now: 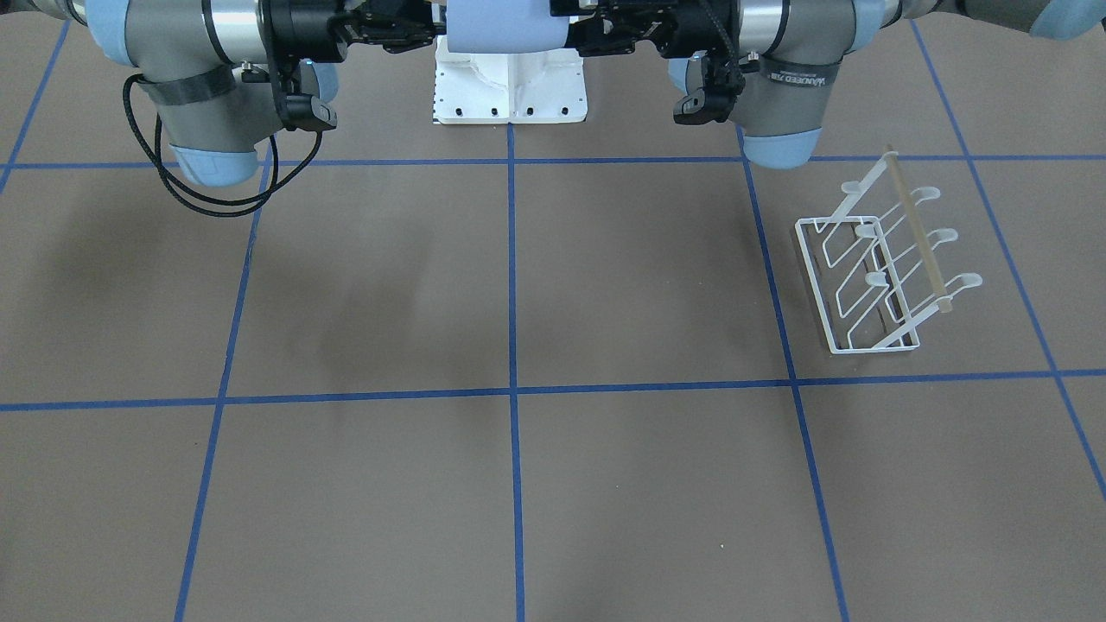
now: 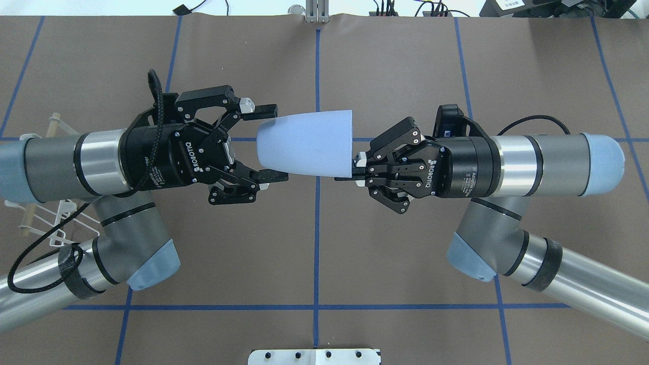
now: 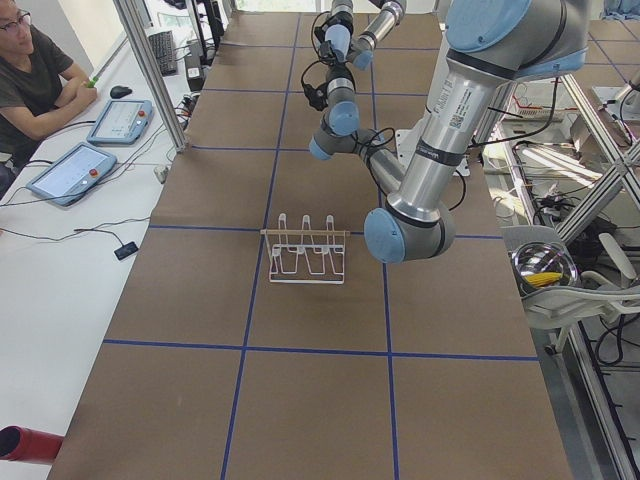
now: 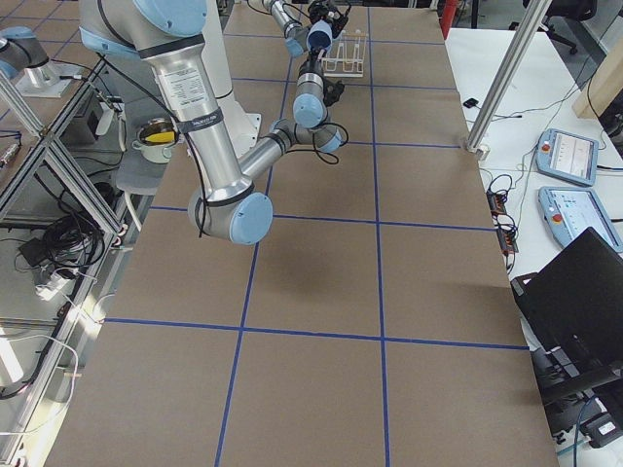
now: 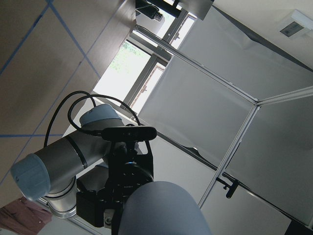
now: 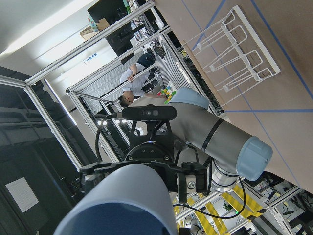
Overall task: Hang cup on cup holder
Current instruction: 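Close the left gripper on the cup's base beside the right gripper, then open the right gripper and pull it back while the left gripper holds the cup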
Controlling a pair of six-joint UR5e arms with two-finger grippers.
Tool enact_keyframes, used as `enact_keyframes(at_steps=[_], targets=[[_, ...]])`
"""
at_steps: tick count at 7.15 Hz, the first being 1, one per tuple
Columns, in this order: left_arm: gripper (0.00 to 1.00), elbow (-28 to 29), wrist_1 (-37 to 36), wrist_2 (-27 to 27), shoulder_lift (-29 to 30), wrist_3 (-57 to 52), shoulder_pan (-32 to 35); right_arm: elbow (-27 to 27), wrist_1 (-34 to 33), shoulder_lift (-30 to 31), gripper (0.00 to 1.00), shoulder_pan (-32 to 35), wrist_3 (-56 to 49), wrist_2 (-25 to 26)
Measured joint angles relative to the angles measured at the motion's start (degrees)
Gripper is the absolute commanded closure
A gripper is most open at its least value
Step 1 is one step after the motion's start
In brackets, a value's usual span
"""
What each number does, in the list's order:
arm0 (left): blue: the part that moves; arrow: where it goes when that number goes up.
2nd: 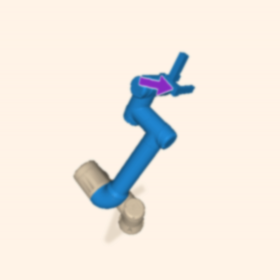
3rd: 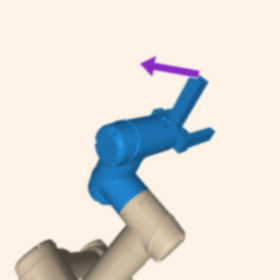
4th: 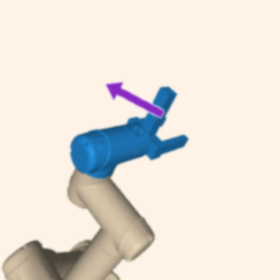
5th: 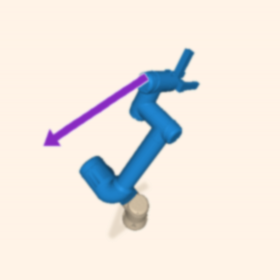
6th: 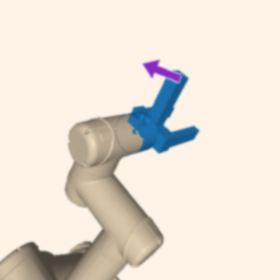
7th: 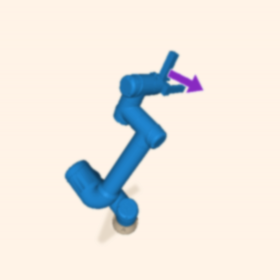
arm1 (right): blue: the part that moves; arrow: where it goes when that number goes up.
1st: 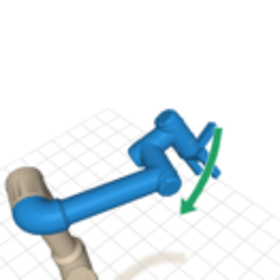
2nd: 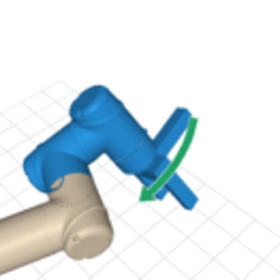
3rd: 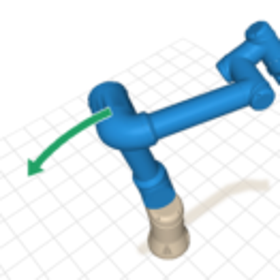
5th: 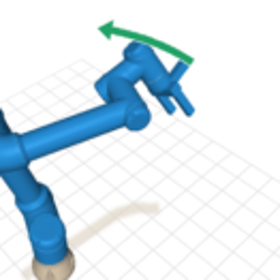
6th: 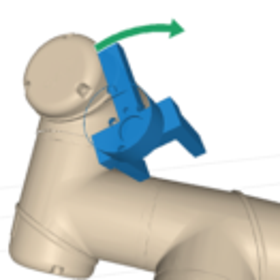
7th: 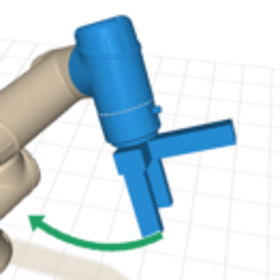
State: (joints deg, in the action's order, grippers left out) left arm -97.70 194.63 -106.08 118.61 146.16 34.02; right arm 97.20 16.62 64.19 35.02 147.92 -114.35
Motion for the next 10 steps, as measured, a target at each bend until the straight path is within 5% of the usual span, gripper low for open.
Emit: enact_keyframes(at_steps=[1,2,3,4,10], targets=[[0.09,-0.21,0.03,0.00,0.02,0.00,-0.11,-0.08,0.07,0.03,1.00,-0.10,0.00,0.12],[0.24,-0.42,0.05,0.02,0.06,0.00,-0.15,-0.12,0.13,0.03,1.00,-0.16,0.00,0.16],[0.79,-0.51,0.05,0.06,0.10,0.02,-0.17,-0.13,0.18,0.00,1.00,-0.18,-0.02,0.18],[1.00,-0.52,0.05,0.10,0.09,0.06,-0.18,-0.09,0.28,-0.02,0.01,-0.20,-0.10,0.33],[1.00,-2.07,-0.87,1.44,-2.08,-0.73,0.92,0.46,0.62,2.36,0.00,1.61,-11.16,1.42]])
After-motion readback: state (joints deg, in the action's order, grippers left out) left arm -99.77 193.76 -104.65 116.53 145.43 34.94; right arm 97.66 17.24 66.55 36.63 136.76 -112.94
